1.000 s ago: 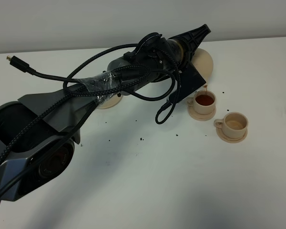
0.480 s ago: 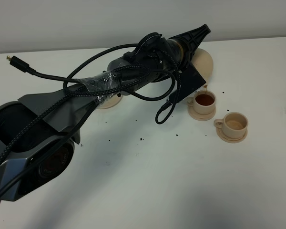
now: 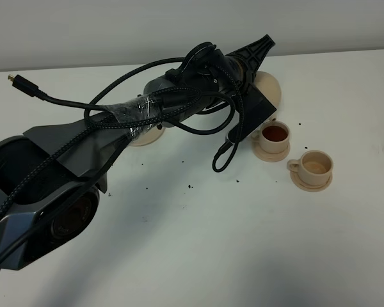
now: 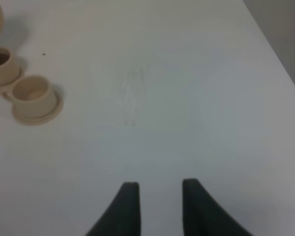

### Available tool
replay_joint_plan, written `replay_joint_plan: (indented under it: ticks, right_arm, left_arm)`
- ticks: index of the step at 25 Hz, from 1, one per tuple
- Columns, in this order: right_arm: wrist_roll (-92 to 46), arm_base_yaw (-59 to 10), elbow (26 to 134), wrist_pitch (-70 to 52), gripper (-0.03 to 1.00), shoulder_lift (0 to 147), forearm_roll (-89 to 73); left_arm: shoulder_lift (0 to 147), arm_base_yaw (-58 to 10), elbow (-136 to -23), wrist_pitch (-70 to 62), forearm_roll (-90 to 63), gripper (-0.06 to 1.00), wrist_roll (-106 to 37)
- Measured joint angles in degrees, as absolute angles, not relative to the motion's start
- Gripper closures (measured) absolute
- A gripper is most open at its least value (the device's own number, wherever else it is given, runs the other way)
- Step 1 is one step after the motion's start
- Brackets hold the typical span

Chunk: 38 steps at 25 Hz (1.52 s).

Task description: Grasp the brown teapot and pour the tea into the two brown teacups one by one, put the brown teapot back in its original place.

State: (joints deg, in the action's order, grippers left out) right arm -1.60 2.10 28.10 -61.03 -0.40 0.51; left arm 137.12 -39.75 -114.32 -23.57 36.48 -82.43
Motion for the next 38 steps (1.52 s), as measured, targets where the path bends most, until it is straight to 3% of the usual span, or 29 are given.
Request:
replay_joint_plan:
  ticks: [9,28,38]
  right_arm:
    - [-1.6,2.1,28.1,-61.0,0.72,-0.4,0.5]
    - [-1.6,2.1,28.1,-61.0,0.72,-0.4,0.5]
    - [-1.6,2.1,28.1,-61.0,0.72,-0.4,0.5]
  left_arm:
    - [136.9,-39.8,-114.3,-28.9,35.9,0.79,-74.7]
    - [130.8,-39.8,-114.3,-50.9,14.4,0.79,-70.4]
    - [130.8,-39.8,-114.3,-60.3,11.0,0.79,-56.6]
